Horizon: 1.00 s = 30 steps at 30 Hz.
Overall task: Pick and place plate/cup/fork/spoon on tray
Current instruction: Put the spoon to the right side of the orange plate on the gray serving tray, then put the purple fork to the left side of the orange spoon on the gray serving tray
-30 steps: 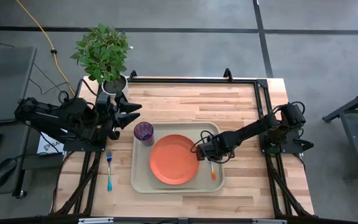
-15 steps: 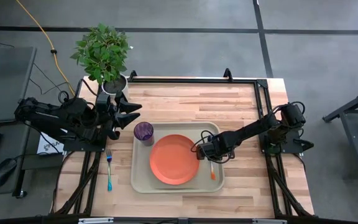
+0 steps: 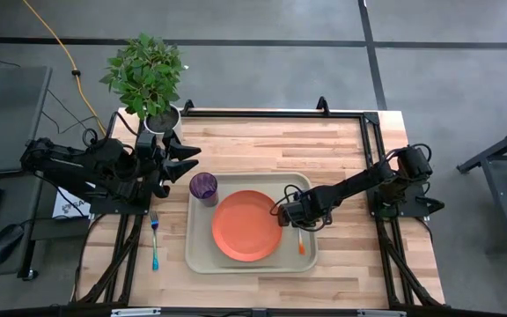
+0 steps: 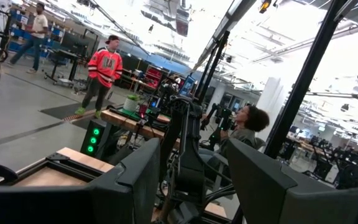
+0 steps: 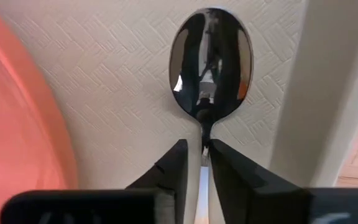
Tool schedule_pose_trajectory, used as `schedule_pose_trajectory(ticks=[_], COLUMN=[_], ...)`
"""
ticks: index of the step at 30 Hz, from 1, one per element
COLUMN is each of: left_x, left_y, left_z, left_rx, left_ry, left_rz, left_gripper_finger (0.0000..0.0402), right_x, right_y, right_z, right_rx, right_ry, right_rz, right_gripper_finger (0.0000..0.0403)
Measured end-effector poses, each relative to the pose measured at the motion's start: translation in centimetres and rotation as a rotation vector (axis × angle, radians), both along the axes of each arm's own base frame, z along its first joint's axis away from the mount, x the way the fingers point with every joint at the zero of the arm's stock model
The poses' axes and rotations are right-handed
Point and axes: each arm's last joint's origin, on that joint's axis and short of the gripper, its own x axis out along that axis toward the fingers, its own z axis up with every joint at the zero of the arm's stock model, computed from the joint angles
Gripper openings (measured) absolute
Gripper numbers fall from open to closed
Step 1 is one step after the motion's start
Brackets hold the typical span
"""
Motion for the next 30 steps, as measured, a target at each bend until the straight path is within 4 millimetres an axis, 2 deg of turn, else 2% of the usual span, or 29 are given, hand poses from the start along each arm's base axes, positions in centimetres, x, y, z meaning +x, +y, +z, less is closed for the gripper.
schedule_pose_trajectory(ticks=[10, 24, 30], left_x=[0.0, 0.0, 0.0], left_y=[0.0, 0.0, 0.0], left_z=[0.0, 0.0, 0.0], left_rx=[0.000, 0.000, 0.000], left_ry=[0.000, 0.000, 0.000], left_rz=[0.000, 0.000, 0.000], left_gripper_finger=[0.0170, 0.0170, 0.0170], right_x=[0.0, -0.4, -0.6], right_y=[0.0, -0.1, -0.1], right_z=[0.0, 0.8, 2.3], right_rx=[0.004, 0.003, 0.009], right_ry=[0.002, -0.008, -0.065], right_rz=[0.002, 0.028, 0.076], right_gripper_finger=[0.0102, 0.0103, 0.0103])
